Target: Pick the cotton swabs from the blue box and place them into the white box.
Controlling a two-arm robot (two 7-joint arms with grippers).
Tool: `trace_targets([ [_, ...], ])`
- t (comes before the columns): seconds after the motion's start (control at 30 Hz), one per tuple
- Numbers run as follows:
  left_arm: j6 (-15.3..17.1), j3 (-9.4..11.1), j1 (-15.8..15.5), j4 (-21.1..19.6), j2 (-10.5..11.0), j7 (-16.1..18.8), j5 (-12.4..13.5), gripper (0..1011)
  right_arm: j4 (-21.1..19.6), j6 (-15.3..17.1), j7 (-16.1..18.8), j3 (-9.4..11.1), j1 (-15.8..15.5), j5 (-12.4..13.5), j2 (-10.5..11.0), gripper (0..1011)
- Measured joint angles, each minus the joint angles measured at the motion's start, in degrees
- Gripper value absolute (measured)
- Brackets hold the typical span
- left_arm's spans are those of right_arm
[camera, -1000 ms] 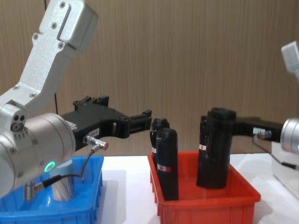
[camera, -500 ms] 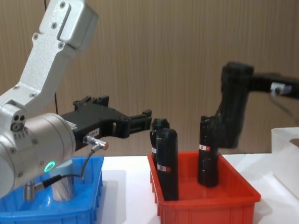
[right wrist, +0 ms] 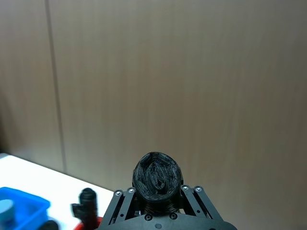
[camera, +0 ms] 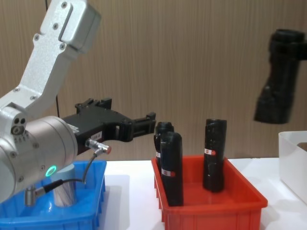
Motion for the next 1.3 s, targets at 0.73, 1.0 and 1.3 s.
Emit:
trace_targets([
  [0.73,0.0,0.0,0.0,0.0,0.0,0.0,0.0,1004,-2.6,4.64,-7.57,4.96,-3.89,-1.12,5.4,552],
  [1.0,0.0,0.0,0.0,0.0,0.0,0.0,0.0,1004,-2.36,3.97,-8.13,5.7,-4.58,-1.01,6.07,789],
  [1.3,0.0,0.0,0.0,0.0,0.0,0.0,0.0,1004,-2.95,3.16,-8.39,6.13,-5.4,-0.63,6.41,1002],
])
